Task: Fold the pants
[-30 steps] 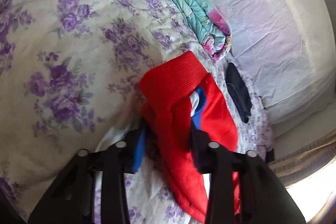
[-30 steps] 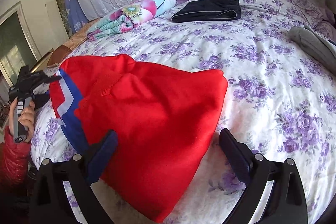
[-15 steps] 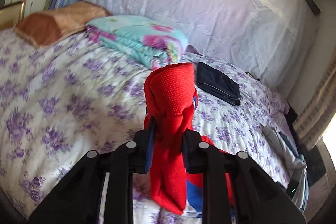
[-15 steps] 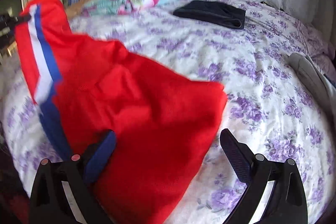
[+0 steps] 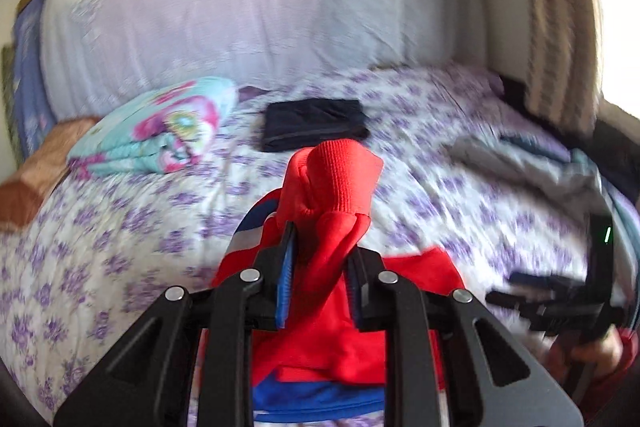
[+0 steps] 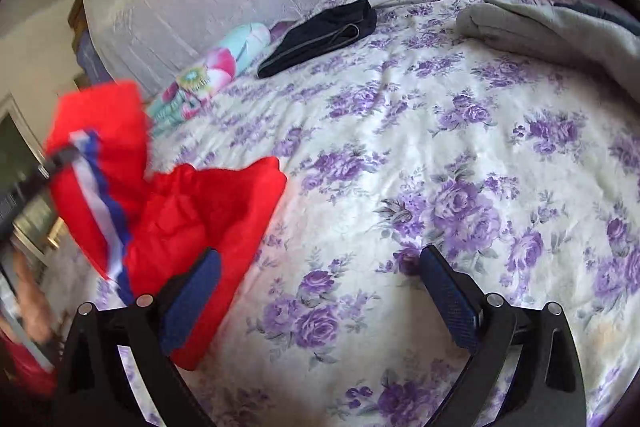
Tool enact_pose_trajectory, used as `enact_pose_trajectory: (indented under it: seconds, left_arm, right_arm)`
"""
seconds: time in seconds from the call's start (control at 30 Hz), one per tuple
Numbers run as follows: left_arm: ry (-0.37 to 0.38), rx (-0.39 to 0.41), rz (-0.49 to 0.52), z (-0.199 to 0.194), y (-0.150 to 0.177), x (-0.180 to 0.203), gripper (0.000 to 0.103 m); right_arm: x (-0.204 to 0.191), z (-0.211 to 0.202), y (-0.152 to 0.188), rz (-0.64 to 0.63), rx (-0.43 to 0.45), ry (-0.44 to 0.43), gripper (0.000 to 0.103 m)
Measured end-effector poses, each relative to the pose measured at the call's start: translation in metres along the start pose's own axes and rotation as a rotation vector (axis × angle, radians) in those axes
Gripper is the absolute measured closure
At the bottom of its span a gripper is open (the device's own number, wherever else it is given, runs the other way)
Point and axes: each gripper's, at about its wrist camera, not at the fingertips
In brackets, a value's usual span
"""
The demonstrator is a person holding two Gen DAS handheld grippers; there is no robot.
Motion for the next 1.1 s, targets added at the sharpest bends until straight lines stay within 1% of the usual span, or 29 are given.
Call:
enact_pose_trajectory:
  seconds: [0.03, 0.1, 0.13, 0.2, 0.23, 0.27, 0.4, 0.5, 0.53, 0.57, 0.6, 0.7, 0.73, 0.83, 0.9, 0.93, 0.97, 1.0, 1.03, 1.07, 1.1]
  left_arm:
    - [0.001, -0.022, 0.066, 0.008, 0.01, 0.024, 0.081]
    - [-0.015, -0.07, 0.161, 0.02, 0.028, 0.058, 0.08]
    - [-0.025, -0.084, 0.196, 0.023, 0.036, 0.069, 0.079]
    - [-0.05, -0.072, 0.246, 0.02, 0.045, 0.081, 0.078]
    - [-0.05, -0.067, 0.249, 0.017, 0.045, 0.081, 0.077]
    - [-0.035, -0.073, 0.236, 0.014, 0.043, 0.077, 0.076]
    - [0.08, -0.123, 0.072, 0.009, 0.028, 0.04, 0.075]
    - [0.14, -0.137, 0.004, 0.011, 0.027, 0.025, 0.075]
    - [0.159, -0.14, -0.005, 0.012, 0.027, 0.023, 0.075]
    - [0.169, -0.138, -0.003, 0.011, 0.028, 0.024, 0.075]
    - [0.163, -0.13, 0.015, 0.009, 0.029, 0.029, 0.075]
    - [0.113, -0.12, 0.114, 0.008, 0.033, 0.052, 0.073]
    - [0.112, -0.122, 0.136, 0.008, 0.034, 0.058, 0.073]
    - [0.166, -0.134, 0.171, 0.003, 0.038, 0.07, 0.073]
    - [0.189, -0.136, 0.18, -0.003, 0.037, 0.072, 0.07]
    - [0.194, -0.14, 0.183, -0.004, 0.036, 0.072, 0.067]
    - [0.233, -0.142, 0.179, -0.006, 0.035, 0.071, 0.031]
    - [0.263, -0.134, 0.164, -0.008, 0.034, 0.069, 0.009]
    - [0.284, -0.106, 0.135, -0.009, 0.034, 0.066, 0.004]
    - [0.282, -0.087, 0.12, -0.01, 0.035, 0.066, 0.004]
    - [0.279, -0.079, 0.133, -0.009, 0.035, 0.069, 0.004]
  right_arm:
    - [0.001, 0.0, 0.0, 0.003, 0.003, -0.006, 0.004]
    - [-0.001, 0.002, 0.0, -0.006, -0.001, -0.004, 0.004]
    - [-0.001, 0.003, 0.0, -0.011, -0.002, -0.006, 0.004]
    - [-0.001, 0.003, 0.0, -0.009, -0.002, -0.015, 0.004]
    - [0.0, 0.003, 0.0, -0.004, -0.001, -0.02, 0.004]
    - [0.0, 0.002, 0.0, -0.001, -0.001, -0.025, 0.003]
    - [-0.002, 0.003, 0.0, -0.007, -0.001, -0.02, 0.004]
    - [-0.008, 0.002, 0.001, -0.036, 0.002, -0.033, 0.004]
    - [-0.008, 0.001, 0.002, -0.04, -0.002, -0.034, 0.004]
    - [-0.008, 0.002, 0.002, -0.04, -0.006, -0.032, 0.004]
    - [-0.007, 0.003, 0.002, -0.033, -0.01, -0.035, 0.004]
    - [0.0, 0.002, 0.001, -0.002, -0.004, -0.066, 0.004]
    - [0.002, 0.001, 0.0, 0.008, 0.0, -0.076, 0.004]
    - [0.003, 0.001, 0.0, 0.016, 0.004, -0.086, 0.004]
    - [0.004, 0.001, 0.0, 0.017, 0.005, -0.086, 0.004]
    - [0.004, 0.001, 0.0, 0.017, 0.006, -0.086, 0.004]
    - [0.004, 0.001, 0.0, 0.02, 0.007, -0.091, 0.004]
    - [0.005, 0.001, -0.001, 0.022, 0.008, -0.094, 0.004]
    - [0.005, 0.001, -0.001, 0.025, 0.009, -0.097, 0.004]
    - [0.006, 0.001, -0.001, 0.028, 0.012, -0.099, 0.004]
    - [0.006, 0.0, -0.001, 0.03, 0.017, -0.101, 0.004]
Point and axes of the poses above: each gripper's, at about its wrist camera, not at the fingertips, and z roughly the way its jaws point, x to its right, y to its underside, and after that the axes turned 5 degrees about -y, right-handed
